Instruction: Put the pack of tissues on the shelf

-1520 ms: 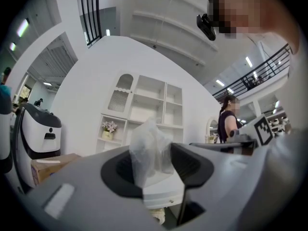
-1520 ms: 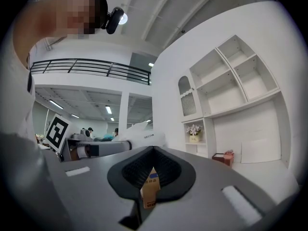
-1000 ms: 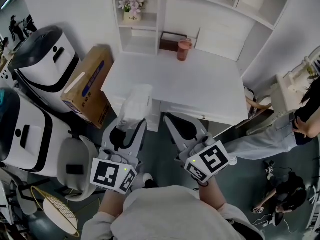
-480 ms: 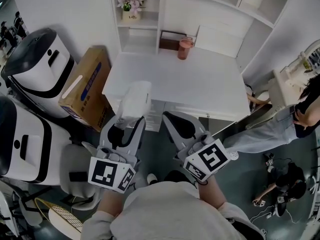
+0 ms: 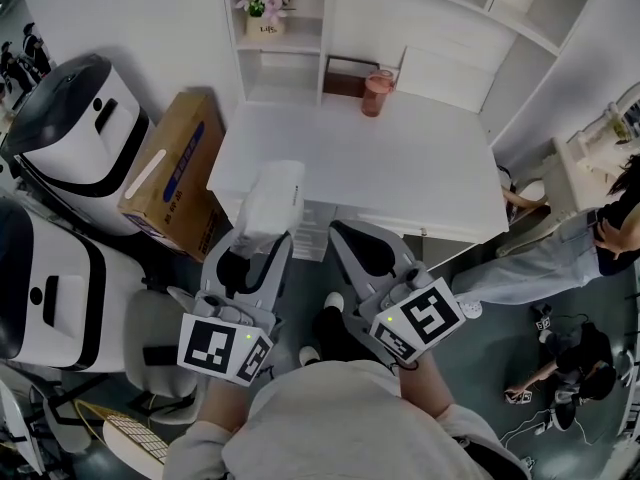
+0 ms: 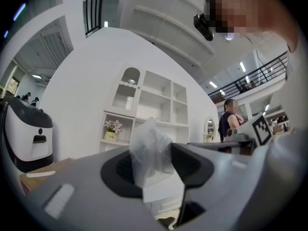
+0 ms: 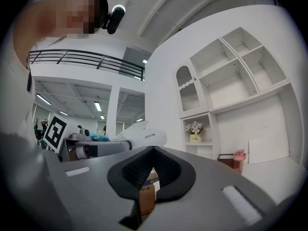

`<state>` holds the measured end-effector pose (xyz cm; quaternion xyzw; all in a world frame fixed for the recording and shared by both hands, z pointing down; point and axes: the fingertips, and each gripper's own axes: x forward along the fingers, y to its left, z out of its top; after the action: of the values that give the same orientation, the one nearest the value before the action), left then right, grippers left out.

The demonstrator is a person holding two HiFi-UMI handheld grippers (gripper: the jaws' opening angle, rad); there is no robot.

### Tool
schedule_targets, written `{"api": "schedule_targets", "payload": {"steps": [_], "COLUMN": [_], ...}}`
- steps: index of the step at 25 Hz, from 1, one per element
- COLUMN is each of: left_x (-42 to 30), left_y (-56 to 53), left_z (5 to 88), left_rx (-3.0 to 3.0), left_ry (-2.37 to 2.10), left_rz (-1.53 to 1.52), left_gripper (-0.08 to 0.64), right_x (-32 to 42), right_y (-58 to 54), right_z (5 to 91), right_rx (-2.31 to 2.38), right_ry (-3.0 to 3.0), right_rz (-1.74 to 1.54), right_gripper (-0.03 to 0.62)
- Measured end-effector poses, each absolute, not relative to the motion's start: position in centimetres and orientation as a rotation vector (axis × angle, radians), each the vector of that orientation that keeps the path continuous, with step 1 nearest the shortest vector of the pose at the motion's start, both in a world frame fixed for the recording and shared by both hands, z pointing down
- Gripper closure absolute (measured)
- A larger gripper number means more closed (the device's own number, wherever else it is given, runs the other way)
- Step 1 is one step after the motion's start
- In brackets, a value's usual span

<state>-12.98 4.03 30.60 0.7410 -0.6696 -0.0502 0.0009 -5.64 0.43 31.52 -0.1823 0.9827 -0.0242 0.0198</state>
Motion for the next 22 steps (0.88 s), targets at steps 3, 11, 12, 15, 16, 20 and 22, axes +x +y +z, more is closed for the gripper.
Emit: {"api": "schedule_targets", "payload": {"steps": [3,11,12,15,16,20,22], "left_x": [-13.9,-16.6,-16.9,-17.8,-18.1,-19.0,-19.1], "left_y": [2.8,-1.8,-2.5,-4.5,-5.1,-7.9,-9.2], "left_z": [30.8,30.9,30.9,30.9,30.9,30.7,30.6], "left_rx": [2.315,2.283,2.279,2.268,2.265,2.259,2.255], "left_ry": [-2.113,-2.146,-2.149,-2.159,-2.163,-2.175,-2.180], "left_rz": [-0.153,-0.162,-0.165,-0.167,-0.169,-0.174,-0.171], "left_gripper": [0.387,0.387,0.387,0.387,0.387,0.387,0.387], "right_x": [-6.6,-9.3,-9.6,-10.7,-11.0,-11.9,-12.1], "right_y": [-0.9,-5.7,-6.4,-8.4,-9.1,-11.8,-13.2], "right_z": [31.7,31.6,31.6,31.4,31.3,31.1,31.0], "right_rx": [-0.554,-0.509,-0.504,-0.484,-0.477,-0.464,-0.458], "right_ry": [3.051,3.065,3.066,3.071,3.072,3.074,3.074], "right_rz": [-0.079,-0.074,-0.072,-0.067,-0.064,-0.058,-0.059], "right_gripper": [0.592,0.592,0.592,0.592,0.592,0.592,0.592]}}
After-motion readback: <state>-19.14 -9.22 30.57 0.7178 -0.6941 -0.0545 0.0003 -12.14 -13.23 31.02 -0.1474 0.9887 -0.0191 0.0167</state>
